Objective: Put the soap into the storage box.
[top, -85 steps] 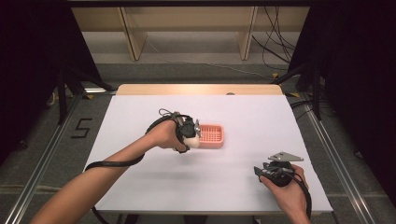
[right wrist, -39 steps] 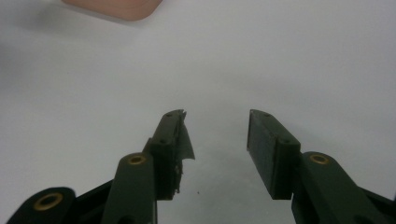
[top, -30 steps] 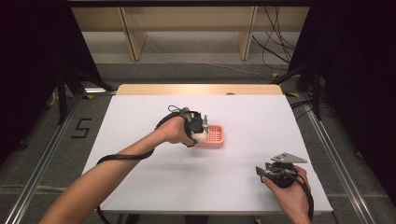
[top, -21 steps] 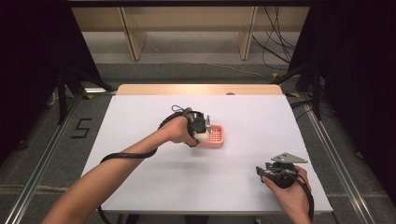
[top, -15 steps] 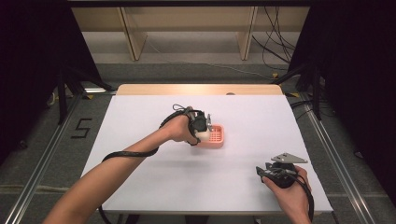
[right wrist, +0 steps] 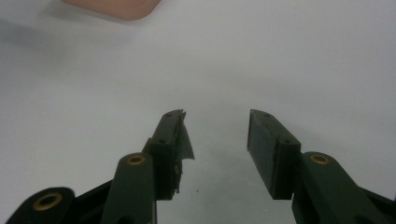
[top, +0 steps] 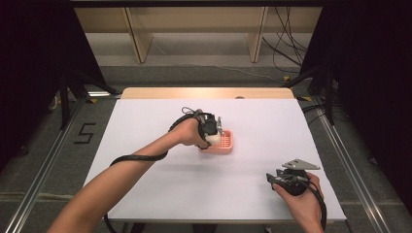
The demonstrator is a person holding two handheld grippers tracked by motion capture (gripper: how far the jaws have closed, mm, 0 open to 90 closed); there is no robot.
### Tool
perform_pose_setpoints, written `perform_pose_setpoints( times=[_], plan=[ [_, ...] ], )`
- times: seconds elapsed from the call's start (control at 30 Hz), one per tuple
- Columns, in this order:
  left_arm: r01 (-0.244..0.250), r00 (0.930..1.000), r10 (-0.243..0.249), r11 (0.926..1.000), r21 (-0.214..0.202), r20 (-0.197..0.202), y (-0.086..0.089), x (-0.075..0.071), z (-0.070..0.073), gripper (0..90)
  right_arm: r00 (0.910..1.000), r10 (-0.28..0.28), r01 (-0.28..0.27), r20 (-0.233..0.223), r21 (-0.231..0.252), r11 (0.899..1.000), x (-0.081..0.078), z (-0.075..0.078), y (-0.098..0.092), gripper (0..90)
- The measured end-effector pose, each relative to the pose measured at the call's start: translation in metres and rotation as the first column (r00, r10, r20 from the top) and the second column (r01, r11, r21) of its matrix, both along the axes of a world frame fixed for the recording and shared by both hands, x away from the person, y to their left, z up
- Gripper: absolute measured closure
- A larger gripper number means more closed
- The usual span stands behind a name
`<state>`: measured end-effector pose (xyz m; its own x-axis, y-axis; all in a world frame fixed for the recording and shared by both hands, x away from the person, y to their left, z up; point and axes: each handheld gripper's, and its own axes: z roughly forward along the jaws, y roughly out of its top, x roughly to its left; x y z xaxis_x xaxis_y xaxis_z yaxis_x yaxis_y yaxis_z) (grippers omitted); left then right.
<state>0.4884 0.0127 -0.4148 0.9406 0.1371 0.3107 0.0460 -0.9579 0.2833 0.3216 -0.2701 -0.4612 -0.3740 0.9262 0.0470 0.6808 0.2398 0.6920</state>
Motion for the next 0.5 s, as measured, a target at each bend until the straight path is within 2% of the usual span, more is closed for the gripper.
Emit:
perform_pose_setpoints(
  times=[0.07, 0.23, 0.27, 0.3, 0.5],
  plan=[
    [-0.003, 1.0, 0.003, 1.0, -0.003, -0.007, -0.001, 0.0009, -0.0013, 49.4, 0.9999, -0.015, 0.015, 0.0, 0.017, 1.0, 0.0001, -0.0003, 0.0016, 56.4],
    [0.0, 1.0, 0.0, 1.0, -0.003, -0.009, -0.0029, 0.004, -0.004, 49.4, 0.9999, -0.013, 0.013, 0.0, 0.017, 1.0, 0.0002, -0.0005, 0.0013, 56.3],
    [0.0, 1.0, 0.0, 1.0, -0.004, -0.007, -0.0031, 0.0044, -0.0045, 49.3, 0.9997, -0.022, 0.022, -0.009, 0.037, 0.999, 0.0, -0.0012, 0.003, 56.3],
    [0.001, 1.0, -0.001, 1.0, 0.0, -0.007, -0.0035, 0.0053, -0.005, 49.4, 1.0, -0.001, 0.001, 0.008, 0.02, 1.0, 0.0014, -0.0017, 0.0007, 56.3],
    [-0.003, 1.0, 0.003, 1.0, -0.008, -0.006, -0.0052, 0.0096, -0.0059, 49.4, 1.0, -0.008, 0.008, 0.002, 0.023, 1.0, 0.001, -0.0015, 0.001, 56.3]
  ],
)
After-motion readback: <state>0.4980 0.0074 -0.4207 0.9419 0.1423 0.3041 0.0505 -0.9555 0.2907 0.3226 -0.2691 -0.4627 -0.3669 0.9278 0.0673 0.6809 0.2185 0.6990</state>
